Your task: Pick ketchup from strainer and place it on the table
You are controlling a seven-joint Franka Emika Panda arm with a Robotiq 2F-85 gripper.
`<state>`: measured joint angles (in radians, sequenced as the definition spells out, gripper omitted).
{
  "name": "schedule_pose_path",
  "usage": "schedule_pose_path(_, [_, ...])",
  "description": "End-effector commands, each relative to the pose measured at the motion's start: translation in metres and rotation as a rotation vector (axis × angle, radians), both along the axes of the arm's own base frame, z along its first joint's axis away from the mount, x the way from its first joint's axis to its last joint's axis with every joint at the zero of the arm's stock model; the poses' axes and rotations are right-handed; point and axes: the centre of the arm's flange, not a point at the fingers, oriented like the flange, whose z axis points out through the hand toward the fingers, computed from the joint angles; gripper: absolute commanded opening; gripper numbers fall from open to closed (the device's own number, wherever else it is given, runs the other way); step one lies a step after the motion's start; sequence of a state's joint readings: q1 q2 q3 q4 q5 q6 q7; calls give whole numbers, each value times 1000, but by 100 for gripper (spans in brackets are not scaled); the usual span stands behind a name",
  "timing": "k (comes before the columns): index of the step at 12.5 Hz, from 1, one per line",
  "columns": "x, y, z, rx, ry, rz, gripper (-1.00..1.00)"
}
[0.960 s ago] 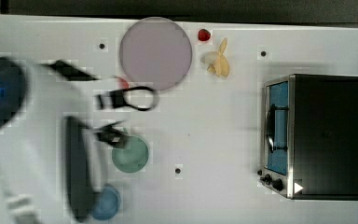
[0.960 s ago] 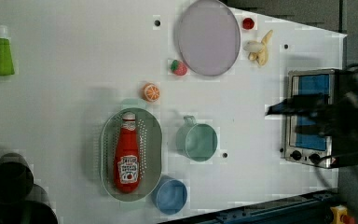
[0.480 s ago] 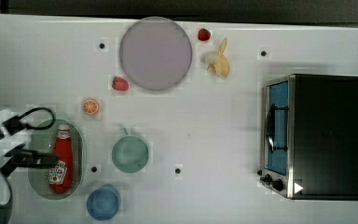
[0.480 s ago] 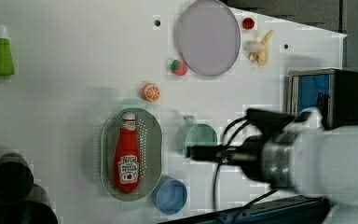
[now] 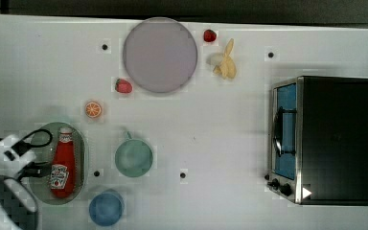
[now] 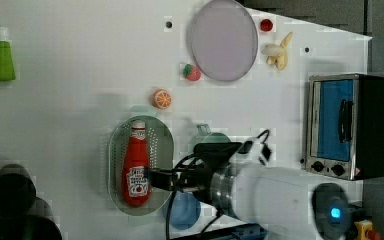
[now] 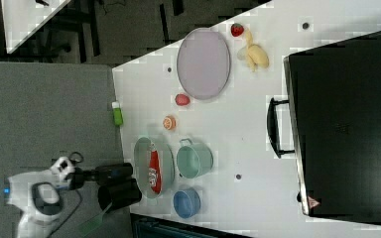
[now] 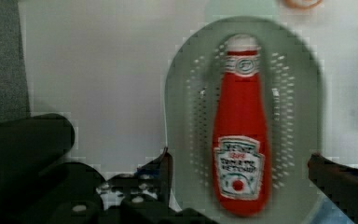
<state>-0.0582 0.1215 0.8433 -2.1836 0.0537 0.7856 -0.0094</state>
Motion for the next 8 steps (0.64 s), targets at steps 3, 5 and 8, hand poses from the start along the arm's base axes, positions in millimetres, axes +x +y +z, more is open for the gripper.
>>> schedule_pose_path(3, [-1,-25,-85,73,17,-63,100])
schedule_pose_path(5, [-1,-25,-111,110,44,-67,100])
schedule_pose_path(8, [-3,-23,-145,152,101,-91,100])
